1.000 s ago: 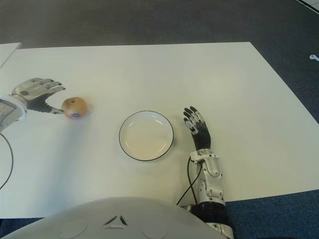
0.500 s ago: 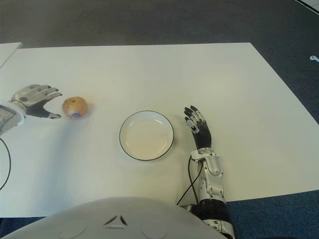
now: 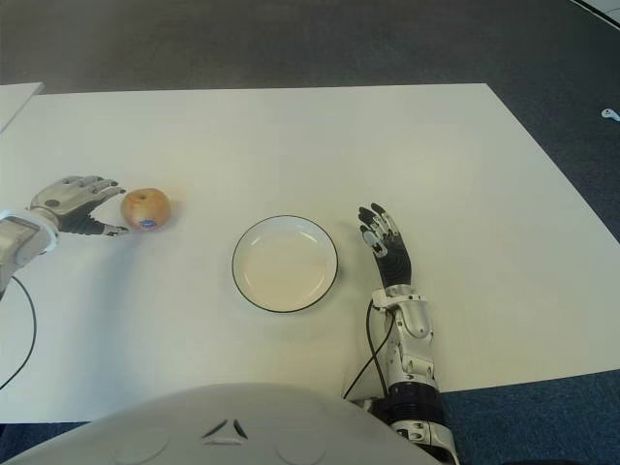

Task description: Put the apples into the plate.

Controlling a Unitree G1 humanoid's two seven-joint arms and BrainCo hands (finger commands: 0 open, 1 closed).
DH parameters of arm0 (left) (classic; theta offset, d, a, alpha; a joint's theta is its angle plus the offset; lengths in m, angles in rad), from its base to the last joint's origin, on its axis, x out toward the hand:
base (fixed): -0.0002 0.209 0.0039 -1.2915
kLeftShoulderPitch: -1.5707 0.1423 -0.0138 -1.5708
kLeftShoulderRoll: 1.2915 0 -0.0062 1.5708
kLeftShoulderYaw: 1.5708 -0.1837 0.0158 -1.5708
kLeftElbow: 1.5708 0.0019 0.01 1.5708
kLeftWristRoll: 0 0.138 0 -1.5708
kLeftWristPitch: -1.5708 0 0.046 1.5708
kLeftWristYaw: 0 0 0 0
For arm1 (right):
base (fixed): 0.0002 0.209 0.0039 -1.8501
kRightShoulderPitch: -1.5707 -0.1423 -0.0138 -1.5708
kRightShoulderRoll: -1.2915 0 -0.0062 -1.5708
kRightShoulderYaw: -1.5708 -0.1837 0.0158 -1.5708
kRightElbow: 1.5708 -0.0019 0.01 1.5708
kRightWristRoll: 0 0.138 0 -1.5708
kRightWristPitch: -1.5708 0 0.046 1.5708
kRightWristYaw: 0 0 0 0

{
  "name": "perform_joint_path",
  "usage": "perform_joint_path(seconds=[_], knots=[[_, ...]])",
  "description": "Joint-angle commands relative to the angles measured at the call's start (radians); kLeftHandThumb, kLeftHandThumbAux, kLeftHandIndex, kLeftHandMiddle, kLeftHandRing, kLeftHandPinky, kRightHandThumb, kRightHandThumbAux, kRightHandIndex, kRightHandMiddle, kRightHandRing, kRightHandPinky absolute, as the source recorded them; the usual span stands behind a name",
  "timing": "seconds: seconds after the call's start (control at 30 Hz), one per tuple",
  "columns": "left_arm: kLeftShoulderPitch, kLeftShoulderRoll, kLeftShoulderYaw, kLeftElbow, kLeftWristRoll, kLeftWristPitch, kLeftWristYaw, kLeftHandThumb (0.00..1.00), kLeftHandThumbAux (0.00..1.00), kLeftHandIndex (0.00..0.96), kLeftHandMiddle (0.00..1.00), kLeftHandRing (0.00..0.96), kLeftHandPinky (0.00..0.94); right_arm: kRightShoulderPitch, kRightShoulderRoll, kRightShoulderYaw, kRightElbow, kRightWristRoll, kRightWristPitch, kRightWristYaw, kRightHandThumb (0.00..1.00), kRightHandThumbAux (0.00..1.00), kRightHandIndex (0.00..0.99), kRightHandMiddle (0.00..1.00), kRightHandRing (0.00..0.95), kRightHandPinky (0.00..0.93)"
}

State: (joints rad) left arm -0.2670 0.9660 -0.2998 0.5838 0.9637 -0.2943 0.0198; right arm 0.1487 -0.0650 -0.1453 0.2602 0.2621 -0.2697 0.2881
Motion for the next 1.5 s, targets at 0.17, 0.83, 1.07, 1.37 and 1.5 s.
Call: perform_joint_path(seconds=[0.17,0.83,1.07,1.37,1.5], knots=[[-0.036,-0.051,-0.031,0.066,-0.029,-0.020,0.061,0.305,0.273,0.000,0.000,0.000,0.016,0.033,-0.003,-0.010,0.095,-0.008,0.052,-0.010,0.294,0.545,0.118,0.194,0.107,0.014],[-0.086,-0.104,-0.090,0.108,-0.033,0.031,0.076,0.266,0.262,0.000,0.000,0.000,0.004,-0.018,-0.010,-0.036,0.182,-0.007,0.039,-0.009,0.307,0.536,0.138,0.188,0.094,0.007],[-0.096,-0.108,-0.103,0.115,-0.034,0.048,0.064,0.277,0.246,0.000,0.000,0.000,0.001,-0.039,-0.018,-0.040,0.216,-0.012,0.027,-0.009,0.297,0.538,0.140,0.183,0.089,0.005],[-0.118,-0.110,-0.117,0.139,-0.032,0.068,0.085,0.271,0.244,0.000,0.000,0.000,0.009,-0.068,-0.025,-0.049,0.273,-0.011,0.009,-0.009,0.291,0.534,0.136,0.187,0.095,0.007],[-0.129,-0.103,-0.125,0.150,-0.027,0.063,0.104,0.259,0.240,0.000,0.000,0.000,0.009,-0.080,-0.027,-0.052,0.297,-0.018,-0.005,-0.016,0.286,0.534,0.137,0.188,0.096,0.001]])
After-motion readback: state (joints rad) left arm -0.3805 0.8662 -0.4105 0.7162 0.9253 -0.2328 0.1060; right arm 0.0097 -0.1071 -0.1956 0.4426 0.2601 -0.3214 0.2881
